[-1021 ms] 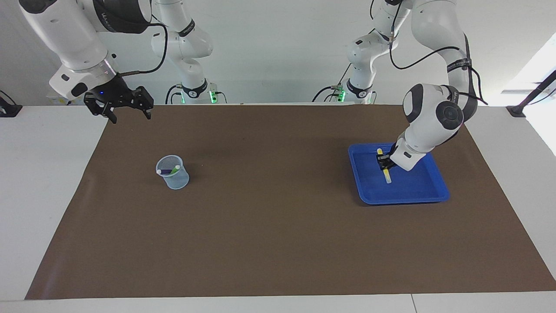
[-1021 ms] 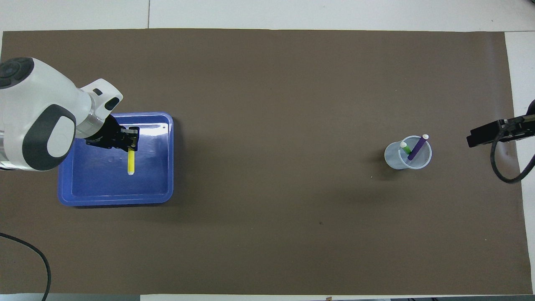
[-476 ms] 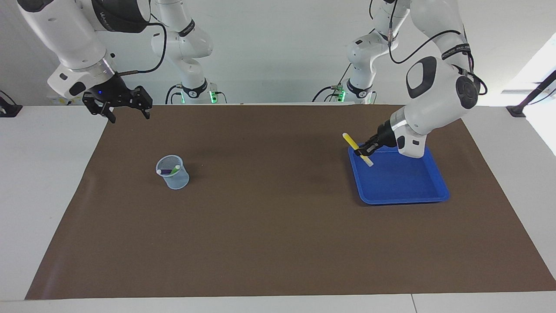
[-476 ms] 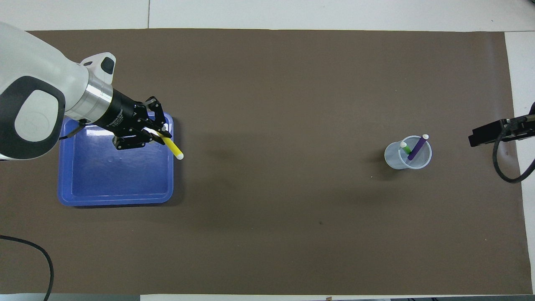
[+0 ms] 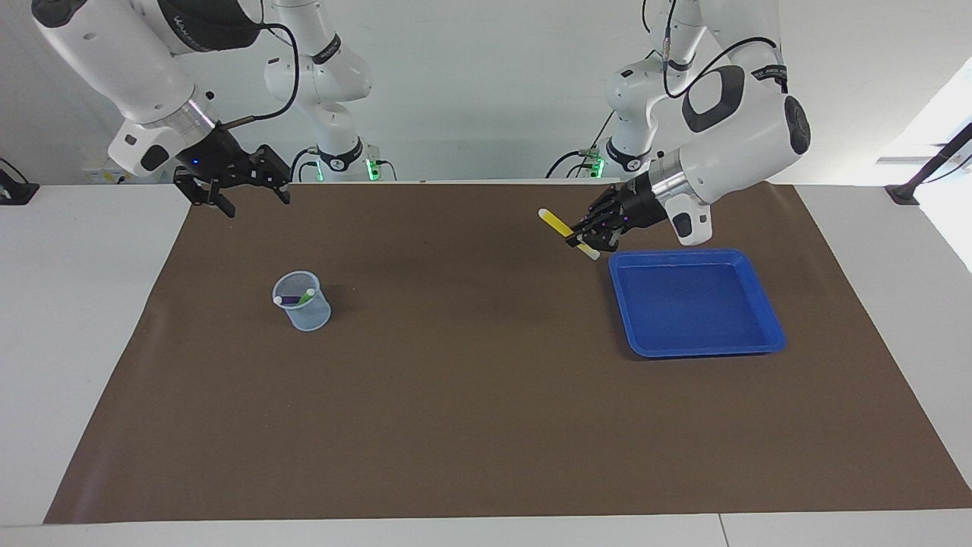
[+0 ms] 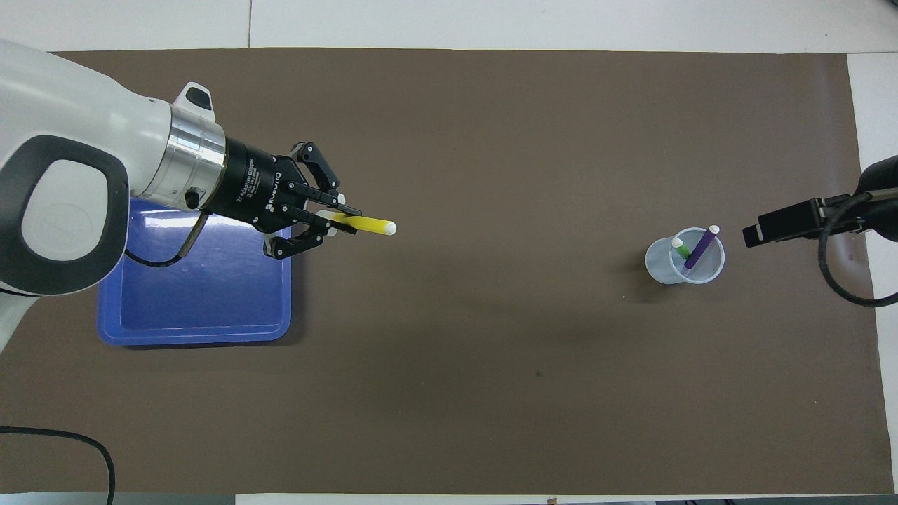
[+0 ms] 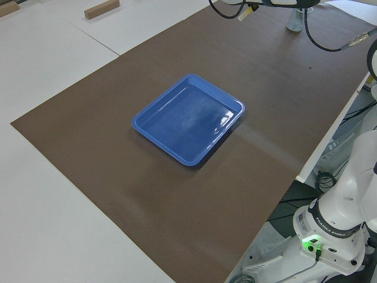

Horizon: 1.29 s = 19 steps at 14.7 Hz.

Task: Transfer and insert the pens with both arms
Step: 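Lift the yellow pen with the left gripper toward the right gripper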

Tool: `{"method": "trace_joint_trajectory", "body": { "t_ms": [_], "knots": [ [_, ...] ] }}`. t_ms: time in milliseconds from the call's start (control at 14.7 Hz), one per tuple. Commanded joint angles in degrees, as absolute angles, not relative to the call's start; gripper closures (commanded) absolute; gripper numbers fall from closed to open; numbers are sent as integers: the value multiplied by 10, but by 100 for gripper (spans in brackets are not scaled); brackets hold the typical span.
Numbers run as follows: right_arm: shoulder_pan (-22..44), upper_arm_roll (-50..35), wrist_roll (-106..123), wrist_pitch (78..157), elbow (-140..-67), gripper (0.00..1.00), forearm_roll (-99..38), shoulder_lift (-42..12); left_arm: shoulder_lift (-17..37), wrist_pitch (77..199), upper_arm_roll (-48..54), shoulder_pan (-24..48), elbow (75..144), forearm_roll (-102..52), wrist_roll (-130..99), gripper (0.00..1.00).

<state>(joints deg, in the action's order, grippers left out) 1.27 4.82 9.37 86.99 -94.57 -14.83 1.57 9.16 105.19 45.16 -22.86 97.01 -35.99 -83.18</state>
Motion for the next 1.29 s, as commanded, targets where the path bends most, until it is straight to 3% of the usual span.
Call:
{"method": "trace_joint_trajectory", "body": {
  "t_ms": [0,272,748,953,1225],
  "knots": [
    [-4,47,79,874,-982,0,-235,40,78,1111,481,-228,1003,-402,-894,100],
    [-4,43,9,901,-1047,0,-370,70,41,1164,499,-226,1060,-483,-899,100],
    [115,33,-100,1050,-1084,1,-407,80,4,1313,500,-133,1114,-545,-970,100],
    [169,33,-146,1126,-1099,6,-410,84,-4,1340,500,-123,1124,-547,-988,100],
    [176,33,-148,1132,-1112,16,-410,91,-8,1346,500,-122,1127,-560,-988,100]
  ]
}}
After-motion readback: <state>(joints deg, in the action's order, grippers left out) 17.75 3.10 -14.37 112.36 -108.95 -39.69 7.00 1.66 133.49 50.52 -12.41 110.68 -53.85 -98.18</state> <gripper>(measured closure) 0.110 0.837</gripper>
